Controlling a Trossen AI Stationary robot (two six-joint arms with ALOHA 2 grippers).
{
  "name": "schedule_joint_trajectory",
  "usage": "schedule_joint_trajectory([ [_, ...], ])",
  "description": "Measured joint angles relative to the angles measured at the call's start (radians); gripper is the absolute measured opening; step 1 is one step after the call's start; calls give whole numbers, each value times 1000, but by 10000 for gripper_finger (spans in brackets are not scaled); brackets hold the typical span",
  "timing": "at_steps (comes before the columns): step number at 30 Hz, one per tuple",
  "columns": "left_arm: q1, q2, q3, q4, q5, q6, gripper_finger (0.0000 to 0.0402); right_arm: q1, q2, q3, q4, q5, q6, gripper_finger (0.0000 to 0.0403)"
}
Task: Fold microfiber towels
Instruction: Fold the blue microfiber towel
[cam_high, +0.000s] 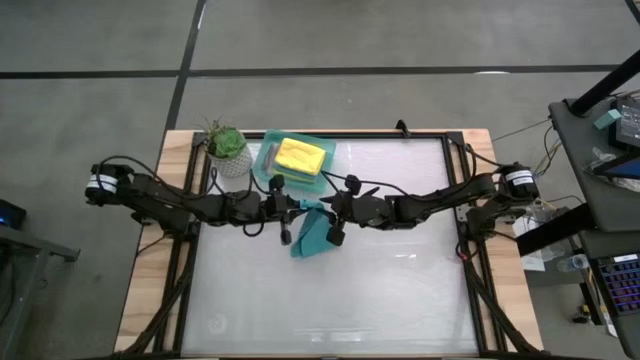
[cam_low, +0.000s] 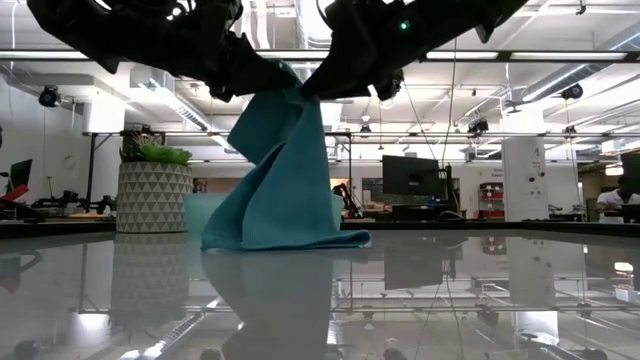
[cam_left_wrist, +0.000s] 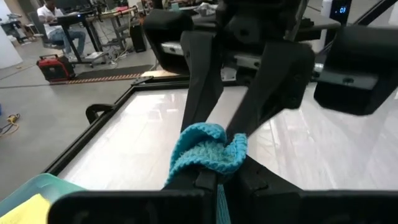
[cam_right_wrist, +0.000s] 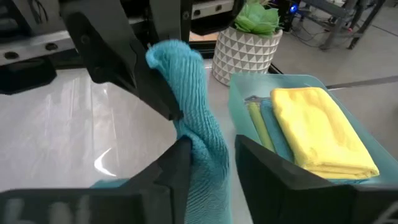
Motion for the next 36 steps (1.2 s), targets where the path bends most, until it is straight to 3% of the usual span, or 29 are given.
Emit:
schedule_joint_trajectory([
  [12,1,-1,-1,-33,2,0,0,1,-15,0,-42,-3,-36,14],
  [16,1,-7,-2,-64,3,1,0,2,-48,0,-69,22,-42,9],
  [28,0,-43,-3,-149,4,7,0,2,-139,1,-286,237,-38,9],
  [33,0,-185,3,-351,8,12,0,2,-237,1,-387,208,-30,8],
  [36,2,-306,3,-467,63,36,0,1,-310,1,-439,75,-46,8],
])
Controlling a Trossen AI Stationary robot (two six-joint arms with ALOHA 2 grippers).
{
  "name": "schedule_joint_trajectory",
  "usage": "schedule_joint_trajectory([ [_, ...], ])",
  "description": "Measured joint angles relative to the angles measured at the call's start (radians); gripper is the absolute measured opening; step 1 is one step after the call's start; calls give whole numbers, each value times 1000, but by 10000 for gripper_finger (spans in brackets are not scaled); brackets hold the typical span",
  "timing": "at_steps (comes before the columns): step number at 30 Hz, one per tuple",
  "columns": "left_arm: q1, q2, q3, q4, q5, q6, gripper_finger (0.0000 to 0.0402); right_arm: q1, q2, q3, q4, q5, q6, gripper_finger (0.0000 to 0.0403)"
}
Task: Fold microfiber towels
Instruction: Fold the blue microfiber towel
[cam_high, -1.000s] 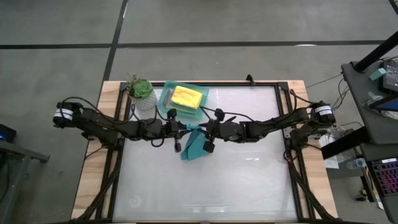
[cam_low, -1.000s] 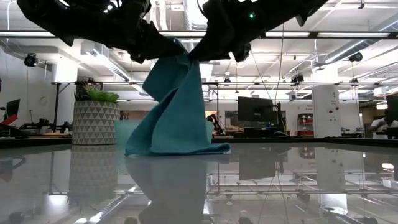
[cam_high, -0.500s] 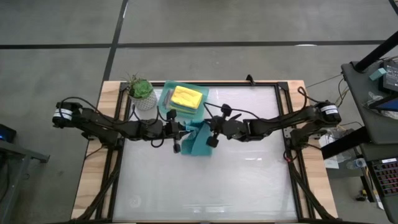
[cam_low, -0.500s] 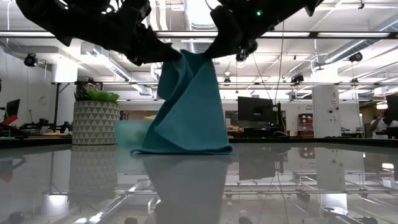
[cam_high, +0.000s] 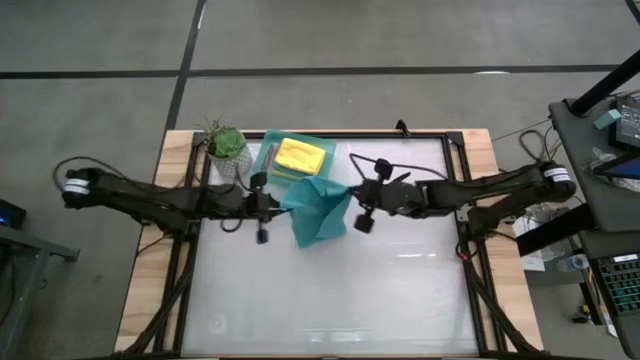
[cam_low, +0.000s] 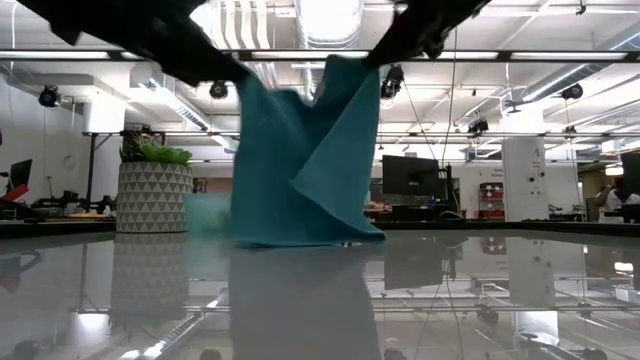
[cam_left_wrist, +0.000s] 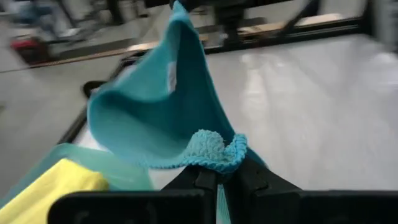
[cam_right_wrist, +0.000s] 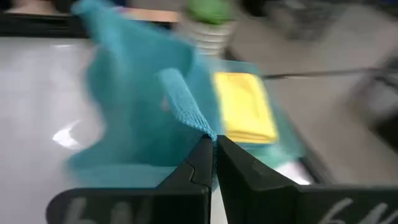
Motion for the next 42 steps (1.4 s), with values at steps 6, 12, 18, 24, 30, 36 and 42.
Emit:
schedule_joint_trajectory([
  [6,4,-207,1,-185,343,74,0,-1,-104,-10,-66,-403,-95,8],
  [12,7,-311,-7,-277,439,0,0,-1,-108,-30,-92,-469,15,8],
  [18,6,-278,-61,-289,511,-111,0,-2,-7,-147,-47,-477,159,8],
  [24,20,-162,-147,-259,402,-166,0,-52,144,-216,111,-465,265,8],
  [30,28,-34,-167,-255,376,-236,0,-94,276,-216,126,-469,282,11],
  [36,33,67,-166,-254,343,-238,0,-139,317,-212,118,-468,262,55],
  [42,39,114,-165,-252,327,-238,0,-171,271,-210,107,-469,196,122],
])
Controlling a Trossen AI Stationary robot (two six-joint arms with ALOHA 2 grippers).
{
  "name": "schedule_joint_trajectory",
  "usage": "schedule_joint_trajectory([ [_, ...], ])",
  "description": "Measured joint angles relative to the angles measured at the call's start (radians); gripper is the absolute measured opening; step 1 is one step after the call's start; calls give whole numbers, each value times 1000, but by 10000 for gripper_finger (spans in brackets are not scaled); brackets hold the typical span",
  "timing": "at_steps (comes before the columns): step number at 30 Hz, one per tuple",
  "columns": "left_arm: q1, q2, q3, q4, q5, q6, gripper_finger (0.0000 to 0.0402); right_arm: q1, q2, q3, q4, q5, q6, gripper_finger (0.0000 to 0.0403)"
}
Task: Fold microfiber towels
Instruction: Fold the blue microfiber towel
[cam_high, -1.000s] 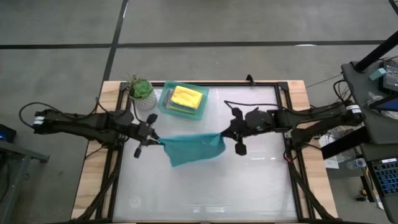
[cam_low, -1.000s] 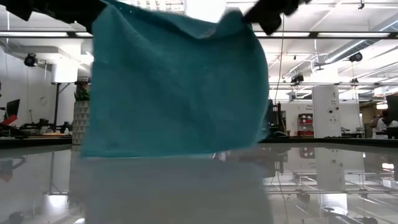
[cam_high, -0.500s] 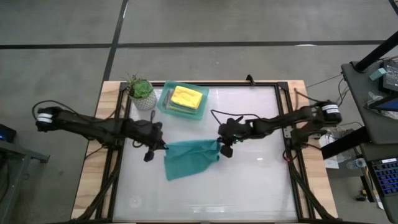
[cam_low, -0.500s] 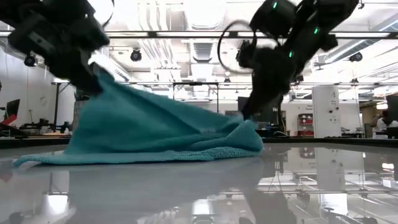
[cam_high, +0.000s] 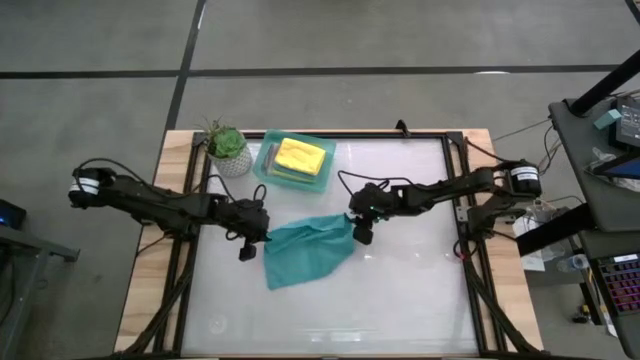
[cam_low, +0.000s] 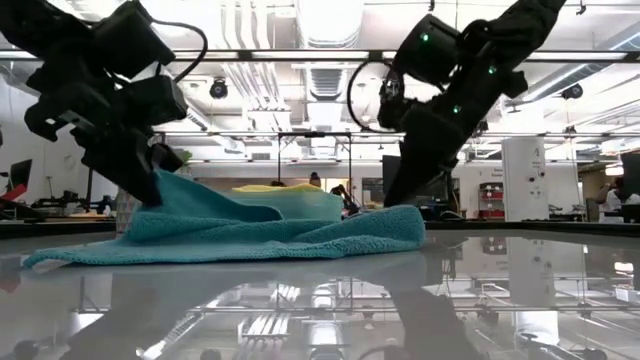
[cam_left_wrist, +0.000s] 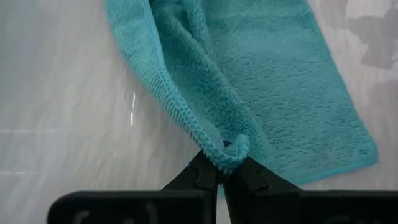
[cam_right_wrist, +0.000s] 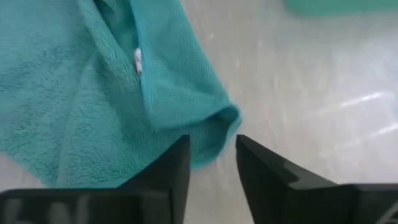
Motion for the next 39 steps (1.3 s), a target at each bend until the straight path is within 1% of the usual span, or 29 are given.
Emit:
schedule_joint_trajectory([
  [4,0,-1,0,7,-3,3,0,6,-37,0,-1,1,-98,156],
  [8,0,-14,0,5,-6,3,0,28,-32,0,45,-1,-172,173],
  [13,0,-20,0,10,-29,5,0,58,20,0,145,-1,-226,174],
  [25,7,-40,0,22,-33,6,0,61,153,0,246,8,-208,167],
  [28,7,-42,0,24,-33,6,0,61,158,0,253,49,-204,158],
  [32,7,-42,0,25,-33,6,0,61,157,0,252,55,-211,133],
  [35,7,-40,0,25,-33,6,0,61,157,0,253,54,-211,102],
  [39,7,-41,0,26,-40,6,0,61,157,0,253,66,-223,46],
])
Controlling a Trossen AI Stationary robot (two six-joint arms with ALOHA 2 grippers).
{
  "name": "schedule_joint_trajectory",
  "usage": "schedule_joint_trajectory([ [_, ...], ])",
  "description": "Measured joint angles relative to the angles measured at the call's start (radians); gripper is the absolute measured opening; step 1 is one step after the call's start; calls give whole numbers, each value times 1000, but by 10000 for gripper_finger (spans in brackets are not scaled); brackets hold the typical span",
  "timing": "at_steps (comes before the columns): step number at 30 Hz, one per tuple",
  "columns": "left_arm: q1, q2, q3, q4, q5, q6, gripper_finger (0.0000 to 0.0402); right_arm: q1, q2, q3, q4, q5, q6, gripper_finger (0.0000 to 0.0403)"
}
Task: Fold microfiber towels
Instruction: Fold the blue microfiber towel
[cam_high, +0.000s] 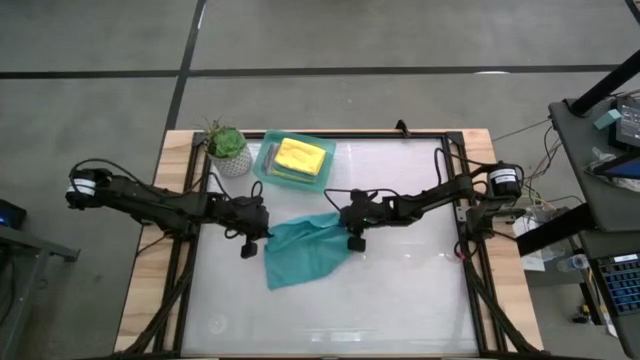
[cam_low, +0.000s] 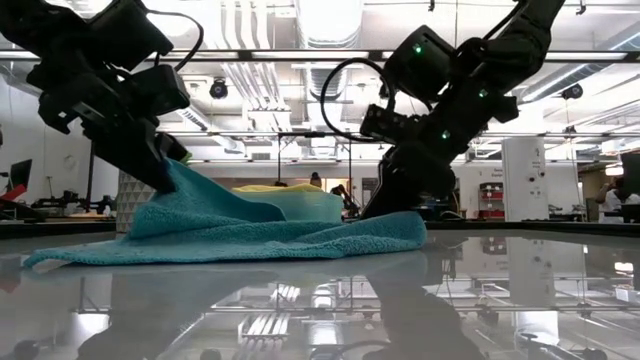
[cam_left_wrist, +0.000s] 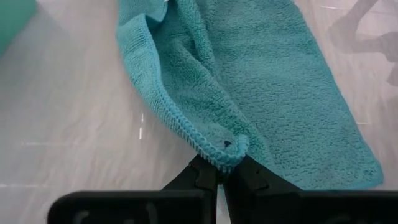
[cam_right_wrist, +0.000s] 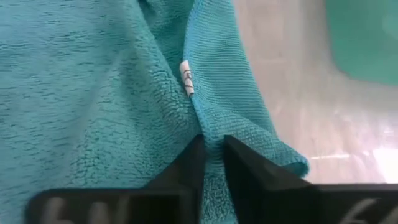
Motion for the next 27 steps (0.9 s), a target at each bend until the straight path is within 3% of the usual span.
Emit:
schedule_joint_trajectory([
  [3,0,0,0,0,-12,0,0,0,0,0,0,50,-26,15],
  [11,0,-21,28,4,-16,18,0,0,-90,0,-11,120,-60,9],
  [27,0,-218,118,-11,-16,92,0,7,-492,0,-135,119,-113,9],
])
